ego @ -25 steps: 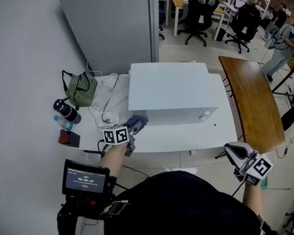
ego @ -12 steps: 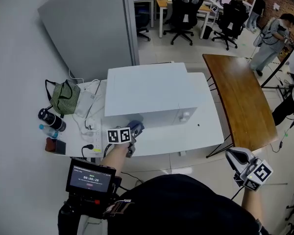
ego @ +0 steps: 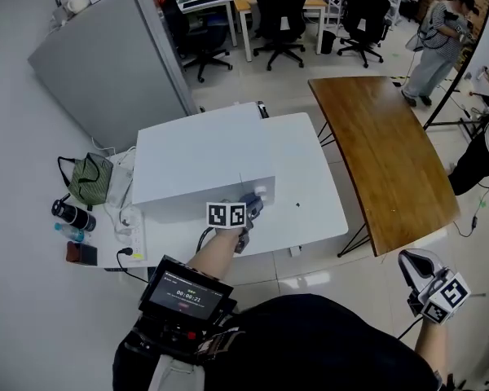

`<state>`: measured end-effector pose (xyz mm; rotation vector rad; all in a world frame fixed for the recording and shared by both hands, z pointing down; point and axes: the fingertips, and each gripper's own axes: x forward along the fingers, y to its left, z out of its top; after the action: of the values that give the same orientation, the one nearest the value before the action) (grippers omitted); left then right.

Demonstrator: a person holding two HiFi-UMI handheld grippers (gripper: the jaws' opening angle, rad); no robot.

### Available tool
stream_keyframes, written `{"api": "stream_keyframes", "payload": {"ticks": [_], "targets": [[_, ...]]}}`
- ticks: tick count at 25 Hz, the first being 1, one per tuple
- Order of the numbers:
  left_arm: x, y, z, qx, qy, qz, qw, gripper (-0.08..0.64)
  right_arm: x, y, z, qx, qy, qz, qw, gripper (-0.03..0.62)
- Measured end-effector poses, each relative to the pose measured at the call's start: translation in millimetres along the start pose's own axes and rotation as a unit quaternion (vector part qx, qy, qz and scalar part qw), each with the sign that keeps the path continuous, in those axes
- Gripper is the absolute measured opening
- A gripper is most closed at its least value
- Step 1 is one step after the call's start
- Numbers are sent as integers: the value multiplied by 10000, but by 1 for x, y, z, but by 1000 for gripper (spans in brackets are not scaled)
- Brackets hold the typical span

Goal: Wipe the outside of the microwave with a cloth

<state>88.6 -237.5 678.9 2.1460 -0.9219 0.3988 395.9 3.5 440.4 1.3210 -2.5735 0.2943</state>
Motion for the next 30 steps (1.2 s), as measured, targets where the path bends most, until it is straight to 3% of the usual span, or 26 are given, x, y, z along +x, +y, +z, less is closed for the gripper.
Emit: {"api": "stream_keyframes", "payload": {"ticks": [3,7,10,14,18,23,30], "targets": [[0,-5,0,213,69,-67,9997,57,-4,4,-1,-5,-5,-28,10000,6],[-35,10,-5,-13,-177,-157,9997,57,17,36,9,-98,-32,160,9998,6],[-93,62,-22,-311,-341,49,9989,57,57,82,33,-195,-155,433,9988,6],[-192,159,-43,-656,-524,634,9945,57,119,156,64,-154,-299,940,9950,6],[-248,222,-40,-634,-641,904,9918,57,170,217,81,-118,-419,1286,9907,6],[-235,232,-39,-363,-262,766,9961,57,183,243,93,-205,-239,1257,9916,6],[-160,187,-51,-331,152,646,9972,57,132,184,75,-134,-308,824,9960,6]]}}
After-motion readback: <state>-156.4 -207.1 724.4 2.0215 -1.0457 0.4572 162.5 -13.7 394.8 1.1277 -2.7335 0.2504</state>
